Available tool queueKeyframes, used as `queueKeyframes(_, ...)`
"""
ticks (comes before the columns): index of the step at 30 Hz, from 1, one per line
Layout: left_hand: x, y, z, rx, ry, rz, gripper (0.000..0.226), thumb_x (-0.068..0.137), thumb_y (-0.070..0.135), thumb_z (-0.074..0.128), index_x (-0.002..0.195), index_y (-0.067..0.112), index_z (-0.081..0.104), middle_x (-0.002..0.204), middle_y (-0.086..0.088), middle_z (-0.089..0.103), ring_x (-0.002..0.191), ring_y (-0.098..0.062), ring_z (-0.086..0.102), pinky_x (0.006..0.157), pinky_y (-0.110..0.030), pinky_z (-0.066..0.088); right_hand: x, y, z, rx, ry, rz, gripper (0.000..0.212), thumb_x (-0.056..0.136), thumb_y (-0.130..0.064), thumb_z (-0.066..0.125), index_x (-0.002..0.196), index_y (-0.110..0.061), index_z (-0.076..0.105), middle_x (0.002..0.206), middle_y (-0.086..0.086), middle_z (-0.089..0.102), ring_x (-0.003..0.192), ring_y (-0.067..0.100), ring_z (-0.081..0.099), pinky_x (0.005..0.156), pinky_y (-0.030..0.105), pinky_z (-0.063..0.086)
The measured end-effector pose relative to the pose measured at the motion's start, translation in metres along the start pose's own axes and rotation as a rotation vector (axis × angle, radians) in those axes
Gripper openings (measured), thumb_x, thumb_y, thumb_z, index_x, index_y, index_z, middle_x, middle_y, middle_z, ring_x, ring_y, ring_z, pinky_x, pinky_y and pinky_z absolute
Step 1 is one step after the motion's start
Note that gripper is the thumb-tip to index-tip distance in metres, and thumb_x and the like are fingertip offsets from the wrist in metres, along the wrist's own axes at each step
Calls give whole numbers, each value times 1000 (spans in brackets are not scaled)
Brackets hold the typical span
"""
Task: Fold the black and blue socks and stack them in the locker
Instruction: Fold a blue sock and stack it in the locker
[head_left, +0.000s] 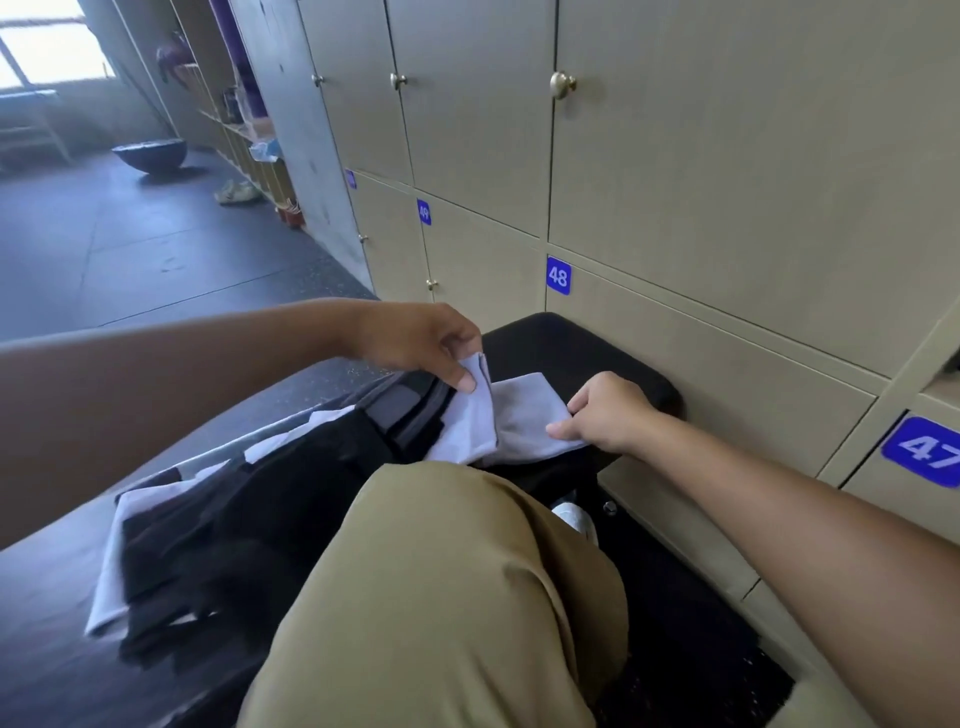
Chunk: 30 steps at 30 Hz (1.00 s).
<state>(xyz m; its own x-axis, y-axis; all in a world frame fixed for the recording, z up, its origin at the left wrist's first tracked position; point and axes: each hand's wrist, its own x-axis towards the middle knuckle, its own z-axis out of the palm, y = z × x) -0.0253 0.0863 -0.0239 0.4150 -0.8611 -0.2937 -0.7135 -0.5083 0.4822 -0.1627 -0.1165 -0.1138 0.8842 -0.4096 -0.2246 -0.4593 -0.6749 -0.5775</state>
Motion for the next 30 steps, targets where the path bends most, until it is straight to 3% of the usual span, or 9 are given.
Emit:
queueKeyframes(2, -2, -2, -3, -26, 12, 8, 32, 90, 26, 77, 81, 13, 49, 71, -1, 41, 67, -18, 38, 68, -35, 34, 4, 0, 0, 1, -24, 12, 49, 83, -26, 80, 59, -19, 38, 59, -5, 34, 54, 11, 31, 49, 24, 24)
queueKeyframes(5, -3, 1, -8, -23, 80, 22, 24, 92, 23, 76, 93, 5, 60, 72, -5, 57, 67, -14, 52, 70, -35, 44, 7, 5, -5, 28, -14, 35, 45, 86, -21, 78, 56, -17, 43, 57, -4, 41, 56, 12, 38, 51, 24, 28)
queueKeyframes(7, -3, 5, -13, -16, 143, 30, 26, 92, 24, 76, 96, 4, 62, 75, -8, 60, 67, -11, 52, 69, -32, 44, 8, 11, -12, 111, 39, 37, 31, 87, -20, 76, 65, -14, 55, 66, -2, 53, 67, 16, 50, 58, 25, 36)
queueKeyframes(10, -1, 10, -20, -58, 223, 36, 23, 92, 22, 75, 86, 10, 57, 58, 13, 52, 53, -5, 42, 55, -20, 35, 7, 20, -25, 281, 177, 43, 14, 89, -21, 75, 82, -12, 65, 86, 4, 67, 80, 21, 59, 72, 30, 44)
queueKeyframes(14, 4, 19, -27, -135, 349, 70, 18, 94, 15, 73, 84, 16, 58, 55, 18, 57, 46, 2, 44, 47, -10, 33, 4, 30, -45, 400, 305, 18, 13, 94, -22, 69, 97, -10, 65, 95, 5, 69, 86, 23, 62, 71, 30, 46)
queueKeyframes(17, 9, 25, -33, -164, 455, 93, 19, 92, 18, 75, 85, 15, 58, 59, 14, 57, 51, -1, 43, 54, -15, 35, -1, 34, -57, 494, 356, -19, 9, 95, -21, 67, 96, -13, 62, 99, 6, 71, 92, 26, 67, 86, 40, 55)
queueKeyframes(20, 12, 34, -39, -212, 559, 109, 23, 90, 23, 77, 83, 20, 56, 71, 8, 59, 66, -10, 49, 71, -27, 41, -12, 39, -69, 511, 394, -60, 10, 96, -23, 66, 98, -14, 62, 101, 5, 72, 99, 28, 69, 95, 47, 55)
queueKeyframes(26, 14, 61, -53, -199, 720, 141, 17, 92, 29, 75, 94, 17, 63, 93, -5, 72, 81, -17, 61, 82, -42, 53, -38, 48, -91, 526, 438, -127, 8, 97, -22, 65, 93, -21, 58, 102, 3, 73, 100, 24, 70, 94, 43, 55)
queueKeyframes(30, 14, 77, -57, -214, 800, 166, 21, 92, 30, 75, 98, 13, 62, 95, -4, 73, 82, -20, 62, 83, -47, 55, -61, 52, -108, 621, 446, -143, 5, 99, -18, 63, 100, -15, 59, 106, 7, 74, 97, 20, 71, 88, 39, 59)
